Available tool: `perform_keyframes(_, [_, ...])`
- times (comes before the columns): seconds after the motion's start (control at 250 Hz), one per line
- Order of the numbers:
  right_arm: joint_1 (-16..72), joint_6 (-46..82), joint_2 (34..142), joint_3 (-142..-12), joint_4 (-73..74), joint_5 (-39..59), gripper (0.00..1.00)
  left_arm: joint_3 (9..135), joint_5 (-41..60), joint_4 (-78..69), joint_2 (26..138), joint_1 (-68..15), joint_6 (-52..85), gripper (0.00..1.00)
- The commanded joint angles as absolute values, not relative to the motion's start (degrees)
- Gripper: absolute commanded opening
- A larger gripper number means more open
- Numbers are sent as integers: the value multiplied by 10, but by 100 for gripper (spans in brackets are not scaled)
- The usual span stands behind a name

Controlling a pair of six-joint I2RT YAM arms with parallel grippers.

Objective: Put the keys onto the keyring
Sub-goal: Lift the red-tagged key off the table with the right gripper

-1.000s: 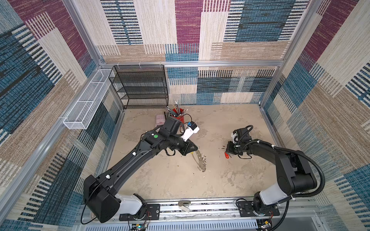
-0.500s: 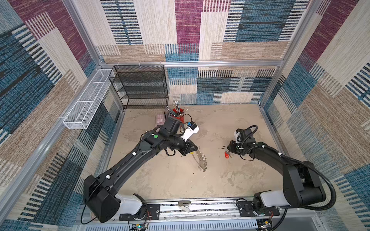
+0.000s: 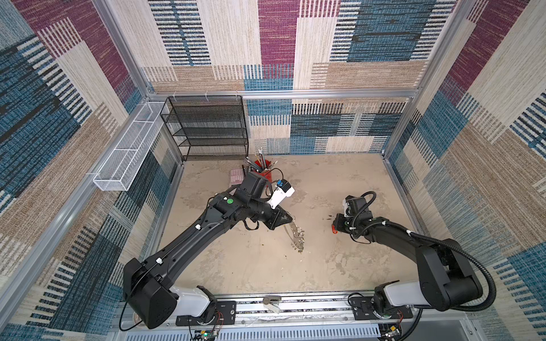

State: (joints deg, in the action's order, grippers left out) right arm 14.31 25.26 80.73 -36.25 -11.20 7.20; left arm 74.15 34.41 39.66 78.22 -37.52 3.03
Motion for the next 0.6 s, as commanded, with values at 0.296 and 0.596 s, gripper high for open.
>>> perform_keyframes(0.296, [145,254,831,-370,-75,59,15,740,354,374,780,-375,28,0])
perform_keyframes(0.596, [146,254,842,-373,-68,62,12,739,355,375,782,-375,27,0])
